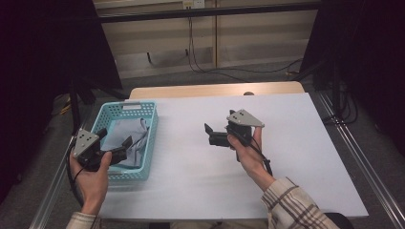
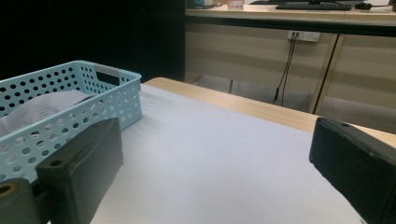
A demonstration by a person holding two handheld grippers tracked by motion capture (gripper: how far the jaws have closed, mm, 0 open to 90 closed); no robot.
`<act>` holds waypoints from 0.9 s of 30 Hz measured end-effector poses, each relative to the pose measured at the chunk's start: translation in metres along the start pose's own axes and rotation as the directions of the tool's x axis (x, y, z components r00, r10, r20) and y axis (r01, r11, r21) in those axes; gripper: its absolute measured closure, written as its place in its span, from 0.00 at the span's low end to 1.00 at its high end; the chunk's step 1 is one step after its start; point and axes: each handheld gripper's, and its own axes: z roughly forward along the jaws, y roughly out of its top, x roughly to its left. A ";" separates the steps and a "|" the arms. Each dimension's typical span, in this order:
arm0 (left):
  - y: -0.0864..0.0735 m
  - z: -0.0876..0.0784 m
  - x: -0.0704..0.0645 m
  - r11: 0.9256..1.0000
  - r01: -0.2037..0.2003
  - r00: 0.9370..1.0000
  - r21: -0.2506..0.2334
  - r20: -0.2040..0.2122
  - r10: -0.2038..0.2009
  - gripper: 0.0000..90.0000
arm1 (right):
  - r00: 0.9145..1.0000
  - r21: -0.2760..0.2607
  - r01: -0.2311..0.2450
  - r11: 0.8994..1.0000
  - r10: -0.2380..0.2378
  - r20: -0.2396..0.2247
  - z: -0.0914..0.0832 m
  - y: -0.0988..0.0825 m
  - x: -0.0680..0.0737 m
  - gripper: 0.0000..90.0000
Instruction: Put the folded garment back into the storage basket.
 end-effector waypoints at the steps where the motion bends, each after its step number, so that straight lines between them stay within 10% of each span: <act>1: -0.001 -0.002 -0.002 1.000 -0.006 1.000 0.000 -0.002 0.006 0.07 | 1.000 -0.001 0.003 1.000 -0.003 0.005 -0.003 0.000 -0.002 0.03; 27: -0.017 -0.024 -0.045 0.998 -0.010 1.000 -0.066 0.022 0.012 0.05 | 0.986 -0.044 0.025 0.999 -0.018 0.166 -0.095 -0.019 -0.062 0.05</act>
